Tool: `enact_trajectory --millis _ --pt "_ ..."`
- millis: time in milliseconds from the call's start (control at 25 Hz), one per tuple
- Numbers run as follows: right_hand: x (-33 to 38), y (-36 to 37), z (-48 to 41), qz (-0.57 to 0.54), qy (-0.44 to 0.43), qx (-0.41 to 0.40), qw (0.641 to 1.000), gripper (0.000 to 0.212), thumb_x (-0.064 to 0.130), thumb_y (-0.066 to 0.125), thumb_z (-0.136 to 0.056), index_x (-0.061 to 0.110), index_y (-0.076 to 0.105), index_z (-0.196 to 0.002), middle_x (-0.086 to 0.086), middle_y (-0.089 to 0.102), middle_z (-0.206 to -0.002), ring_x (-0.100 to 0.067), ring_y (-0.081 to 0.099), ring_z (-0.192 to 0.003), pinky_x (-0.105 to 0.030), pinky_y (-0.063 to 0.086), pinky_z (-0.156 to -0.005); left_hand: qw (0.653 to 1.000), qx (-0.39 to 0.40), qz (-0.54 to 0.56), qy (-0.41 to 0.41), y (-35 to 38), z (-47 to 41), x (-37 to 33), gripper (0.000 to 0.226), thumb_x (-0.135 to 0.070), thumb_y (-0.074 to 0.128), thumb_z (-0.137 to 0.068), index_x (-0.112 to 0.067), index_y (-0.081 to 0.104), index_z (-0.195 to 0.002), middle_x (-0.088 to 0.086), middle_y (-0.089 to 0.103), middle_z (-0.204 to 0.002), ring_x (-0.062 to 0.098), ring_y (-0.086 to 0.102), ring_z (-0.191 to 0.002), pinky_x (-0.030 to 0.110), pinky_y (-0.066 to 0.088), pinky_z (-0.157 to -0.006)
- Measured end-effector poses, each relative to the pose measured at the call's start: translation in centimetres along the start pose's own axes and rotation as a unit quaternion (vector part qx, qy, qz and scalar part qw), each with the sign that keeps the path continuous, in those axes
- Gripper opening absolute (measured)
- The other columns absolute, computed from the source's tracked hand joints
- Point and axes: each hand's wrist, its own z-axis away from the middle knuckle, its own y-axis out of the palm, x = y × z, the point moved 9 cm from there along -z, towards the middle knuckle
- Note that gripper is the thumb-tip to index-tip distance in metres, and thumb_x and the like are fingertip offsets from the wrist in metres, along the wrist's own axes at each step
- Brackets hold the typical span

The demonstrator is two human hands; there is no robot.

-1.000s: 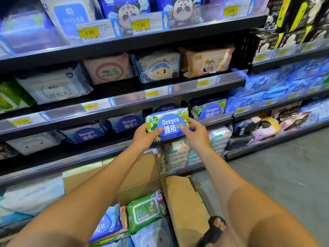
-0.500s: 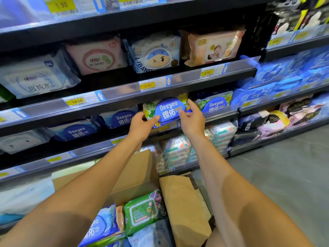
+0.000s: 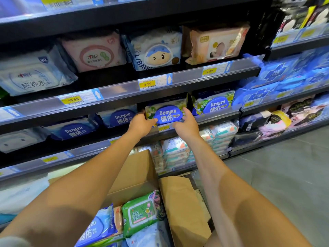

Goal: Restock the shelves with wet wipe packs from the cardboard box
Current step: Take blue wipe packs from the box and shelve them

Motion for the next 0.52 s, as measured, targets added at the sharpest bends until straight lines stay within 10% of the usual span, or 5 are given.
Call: enact_trajectory --millis 520 --pt "-0.8 -0.8 0.2 0.065 -0.016 0.002 0.998 0.072 0.019 0.063 -0.097 0.024 0.029 -0.16 -0.003 0.039 -0.156 -0.03 0.05 -0.136 -0.052 0.046 -0.109 0.99 -0.062 -0.126 0.017 0.6 2.0 0.0 0.042 -0.055 0.065 -0.094 -0.019 0.053 -0.075 0.002 0.069 -0.081 0.033 0.063 -0.086 0.043 0.049 -0.085"
